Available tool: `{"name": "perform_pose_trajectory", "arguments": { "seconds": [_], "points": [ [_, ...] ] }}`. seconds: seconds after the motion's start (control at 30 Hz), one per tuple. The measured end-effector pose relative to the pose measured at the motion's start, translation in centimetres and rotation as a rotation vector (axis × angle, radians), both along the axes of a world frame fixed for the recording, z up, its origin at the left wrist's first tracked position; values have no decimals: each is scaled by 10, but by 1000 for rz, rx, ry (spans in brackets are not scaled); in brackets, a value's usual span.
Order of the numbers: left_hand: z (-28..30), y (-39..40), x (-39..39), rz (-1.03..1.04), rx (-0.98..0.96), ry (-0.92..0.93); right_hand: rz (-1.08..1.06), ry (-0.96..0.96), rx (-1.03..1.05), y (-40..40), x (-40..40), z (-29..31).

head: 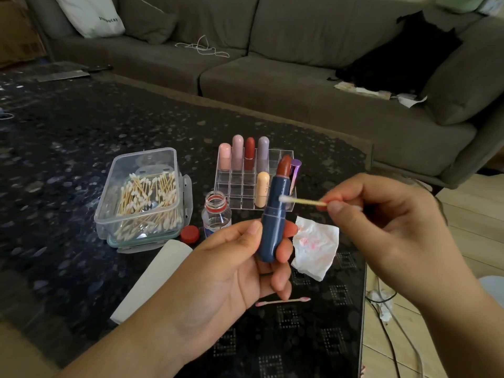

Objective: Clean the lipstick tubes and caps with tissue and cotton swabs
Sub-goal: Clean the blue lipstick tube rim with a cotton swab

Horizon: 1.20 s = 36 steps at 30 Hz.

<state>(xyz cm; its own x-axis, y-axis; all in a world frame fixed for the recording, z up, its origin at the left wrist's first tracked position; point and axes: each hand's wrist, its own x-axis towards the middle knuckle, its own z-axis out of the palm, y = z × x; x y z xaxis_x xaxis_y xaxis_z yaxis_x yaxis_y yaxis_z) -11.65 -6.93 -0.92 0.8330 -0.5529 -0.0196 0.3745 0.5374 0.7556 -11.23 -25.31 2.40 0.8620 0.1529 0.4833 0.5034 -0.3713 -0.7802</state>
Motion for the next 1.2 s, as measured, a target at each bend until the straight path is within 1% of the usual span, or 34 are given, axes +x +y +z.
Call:
{"name": "perform_pose_trajectory", "arguments": {
  "seconds": [0.07, 0.2, 0.3, 0.5, 0.6, 0.73, 0.87, 0.93, 1.0, 1.13, 1.2],
  "points": [
    [0, 0, 0, -8, -4, -1, 24, 6, -5, 1, -1, -1],
    [0, 0, -1, -3, -1, 1, -31, -9, 11, 0, 0, 1],
    [1, -1, -2, 32, 27, -15, 6, 6, -13, 1, -2, 0],
    [1, -1, -2, 181, 156, -52, -25, 18, -9, 2, -1, 0],
    [1, -1, -3, 213, 213, -100, -11, 30, -62, 4, -3, 0],
    [0, -1, -3, 247, 252, -141, -80, 19, -51, 5, -2, 2],
    [2, -2, -4, 295, 294, -166, -27, 12, -140, 5, -3, 0],
    [2, -3, -4, 328, 322, -180, -43, 0, -114, 5, -3, -1],
    [2, -3, -4, 364, 381, -222, -75, -15, -88, 5, -3, 0],
    [-1, -4, -5, 426, 491, -331, -38, -17, -176, 8, -6, 1],
    [-6, -5, -5, 435, 536, -338, -50, -26, -189, 10, -7, 2]
  ]
}}
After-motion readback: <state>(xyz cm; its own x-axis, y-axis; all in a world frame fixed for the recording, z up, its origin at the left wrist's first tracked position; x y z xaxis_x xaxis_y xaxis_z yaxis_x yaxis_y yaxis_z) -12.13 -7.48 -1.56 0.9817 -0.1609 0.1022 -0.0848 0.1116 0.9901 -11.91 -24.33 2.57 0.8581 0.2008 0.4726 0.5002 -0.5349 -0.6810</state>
